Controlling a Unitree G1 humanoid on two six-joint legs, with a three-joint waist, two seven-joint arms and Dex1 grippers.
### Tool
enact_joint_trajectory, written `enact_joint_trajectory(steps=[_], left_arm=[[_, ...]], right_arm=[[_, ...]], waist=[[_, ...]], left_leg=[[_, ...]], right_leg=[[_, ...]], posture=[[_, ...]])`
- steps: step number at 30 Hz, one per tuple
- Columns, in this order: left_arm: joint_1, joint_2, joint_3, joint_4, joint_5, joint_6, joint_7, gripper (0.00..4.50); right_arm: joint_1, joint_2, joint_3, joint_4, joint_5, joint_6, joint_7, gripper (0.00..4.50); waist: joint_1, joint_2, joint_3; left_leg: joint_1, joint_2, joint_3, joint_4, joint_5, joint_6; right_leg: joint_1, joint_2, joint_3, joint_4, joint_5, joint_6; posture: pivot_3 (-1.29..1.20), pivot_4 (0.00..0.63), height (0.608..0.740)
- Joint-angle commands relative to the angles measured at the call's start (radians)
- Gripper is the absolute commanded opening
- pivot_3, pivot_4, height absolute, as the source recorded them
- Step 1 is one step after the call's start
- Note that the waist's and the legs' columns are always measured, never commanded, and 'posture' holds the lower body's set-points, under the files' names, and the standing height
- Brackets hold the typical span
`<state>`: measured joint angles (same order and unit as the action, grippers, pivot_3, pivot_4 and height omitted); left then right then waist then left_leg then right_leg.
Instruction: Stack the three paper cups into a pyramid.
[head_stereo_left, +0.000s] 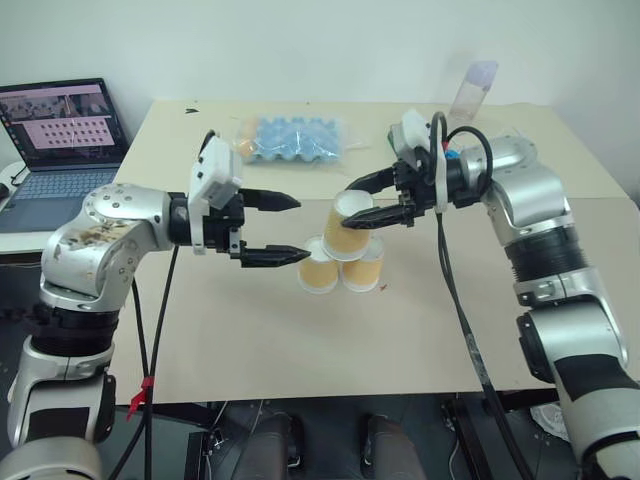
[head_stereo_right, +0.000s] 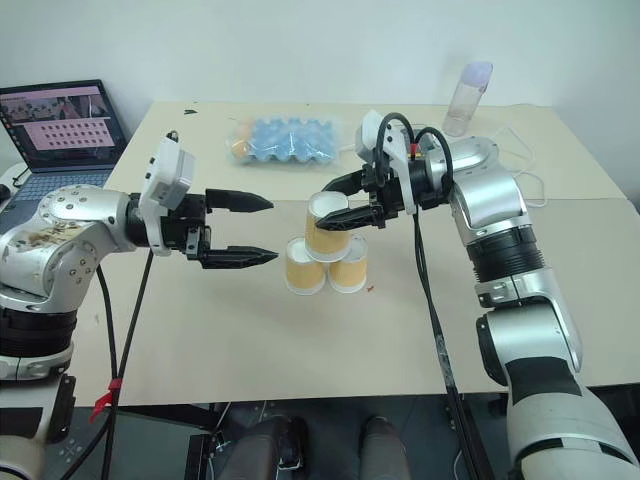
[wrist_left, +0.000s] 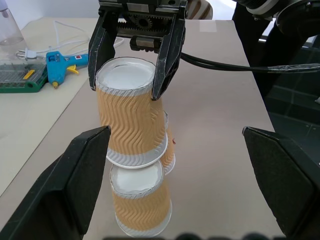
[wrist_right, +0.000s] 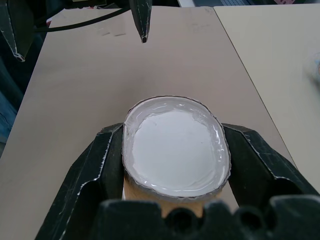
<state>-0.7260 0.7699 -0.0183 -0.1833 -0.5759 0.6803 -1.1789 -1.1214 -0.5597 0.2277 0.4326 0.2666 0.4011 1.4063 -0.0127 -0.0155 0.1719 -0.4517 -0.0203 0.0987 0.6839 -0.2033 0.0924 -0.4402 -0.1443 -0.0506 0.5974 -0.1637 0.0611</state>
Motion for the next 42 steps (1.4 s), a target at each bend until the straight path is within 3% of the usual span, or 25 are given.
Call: enact_joint_trajectory(steps=[1,5,7,10,23,34,38,42], left_arm=[[-0.003,0.022,0.033,-0.017,-0.01,-0.011,-0.001,4.5],[-0.004,0.024,0.031,-0.017,-0.011,-0.013,0.001,4.5],[-0.004,0.025,0.033,-0.019,-0.013,-0.011,0.002,4.5],[-0.003,0.026,0.034,-0.02,-0.014,-0.01,0.003,4.5],[-0.009,0.015,0.024,-0.005,-0.006,-0.022,0.003,4.5],[0.005,0.012,0.031,-0.014,-0.001,-0.032,0.018,4.5],[0.065,-0.007,0.128,-0.009,0.019,-0.044,0.162,4.5],[0.155,-0.085,0.241,-0.062,0.069,-0.04,0.417,4.5]], right_arm=[[-0.013,-0.001,-0.02,0.004,-0.011,-0.029,0.005,2.63],[-0.015,0.005,-0.02,0.02,-0.021,-0.032,0.0,2.63],[-0.017,0.007,-0.023,0.022,-0.022,-0.03,-0.003,3.6],[-0.02,0.007,-0.025,0.022,-0.024,-0.027,-0.004,4.48],[-0.04,-0.03,-0.067,-0.018,-0.002,0.016,0.001,4.48],[0.06,-0.176,-0.143,-0.226,0.09,0.149,0.045,4.48],[0.162,-0.253,-0.242,-0.255,0.057,0.163,-0.108,4.48],[0.267,-0.262,-0.349,-0.261,-0.052,0.169,-0.437,4.48]], waist=[[0.0,0.0,0.0],[0.0,0.0,0.0],[0.0,0.0,0.0],[0.0,0.0,0.0],[0.0,0.0,0.0],[0.0,0.001,0.0],[0.002,0.0,0.0],[0.007,0.0,0.0]], left_leg=[[0.0,0.0,0.0,0.0,0.0,0.0],[0.001,0.0,0.0,0.0,0.0,-0.001],[0.001,0.0,0.0,0.0,0.0,-0.001],[0.001,0.0,0.0,0.0,0.0,-0.001],[0.001,0.0,0.0,-0.002,0.0,-0.002],[0.002,0.0,0.0,-0.002,0.0,-0.002],[0.002,0.0,0.0,-0.003,0.0,-0.002],[0.002,0.0,0.0,-0.004,-0.003,-0.008]], right_leg=[[0.0,0.0,0.0,0.0,0.0,0.0],[0.001,0.0,0.0,0.0,0.0,0.0],[0.001,0.0,0.0,0.0,0.0,0.0],[0.001,0.0,0.0,0.0,0.0,0.0],[0.0,0.0,0.0,0.0,0.0,0.0],[0.001,0.0,0.0,0.0,0.0,0.0],[0.001,-0.001,0.001,-0.001,0.0,-0.001],[0.001,-0.002,0.0,-0.002,0.0,-0.001]], posture=[[0.0,0.15,0.74],[0.0,0.15,0.74],[0.0,0.15,0.74],[0.0,0.15,0.74],[0.0,0.15,0.74],[0.0,0.15,0.74],[0.0,0.15,0.74],[0.0,0.15,0.74]])
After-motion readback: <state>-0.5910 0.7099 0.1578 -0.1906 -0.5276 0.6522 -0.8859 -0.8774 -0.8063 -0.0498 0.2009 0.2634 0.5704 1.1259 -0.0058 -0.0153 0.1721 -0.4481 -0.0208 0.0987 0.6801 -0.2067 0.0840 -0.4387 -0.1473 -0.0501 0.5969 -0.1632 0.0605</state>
